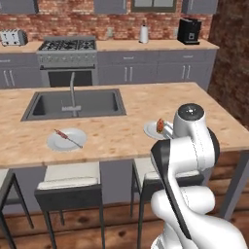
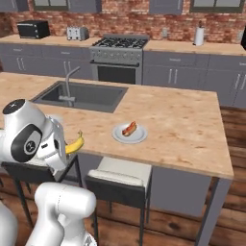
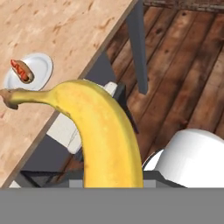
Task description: Pick up the banana and pear from the fridge and place one fruit on each plate on the dining counter.
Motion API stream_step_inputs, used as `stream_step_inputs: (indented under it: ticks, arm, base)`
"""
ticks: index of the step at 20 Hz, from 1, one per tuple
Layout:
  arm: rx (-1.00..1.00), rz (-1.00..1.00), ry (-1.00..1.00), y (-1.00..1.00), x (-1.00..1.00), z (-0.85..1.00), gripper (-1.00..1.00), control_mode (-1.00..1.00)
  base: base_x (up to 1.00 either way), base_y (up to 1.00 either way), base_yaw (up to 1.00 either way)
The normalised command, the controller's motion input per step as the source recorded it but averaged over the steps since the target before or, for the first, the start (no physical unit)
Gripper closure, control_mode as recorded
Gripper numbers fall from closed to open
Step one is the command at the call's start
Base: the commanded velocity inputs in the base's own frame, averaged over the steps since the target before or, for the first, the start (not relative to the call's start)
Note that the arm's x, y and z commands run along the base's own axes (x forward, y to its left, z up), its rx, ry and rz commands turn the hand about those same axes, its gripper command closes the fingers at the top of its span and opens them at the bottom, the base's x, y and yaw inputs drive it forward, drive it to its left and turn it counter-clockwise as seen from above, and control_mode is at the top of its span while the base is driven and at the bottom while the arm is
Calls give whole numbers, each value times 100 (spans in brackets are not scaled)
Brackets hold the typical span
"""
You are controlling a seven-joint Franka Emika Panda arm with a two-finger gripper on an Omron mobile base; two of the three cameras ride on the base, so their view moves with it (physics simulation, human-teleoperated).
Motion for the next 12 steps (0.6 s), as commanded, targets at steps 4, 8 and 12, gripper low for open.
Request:
stream_step_inputs:
  ticks: [4,8,12]
  arm:
    - [0,0,0,0,0,0,100,100]
    - [0,0,0,0,0,0,100,100]
    - [0,0,0,0,0,0,100,100]
  base:
    - [33,-52,0]
    - [31,-48,0]
    - [32,-30,0]
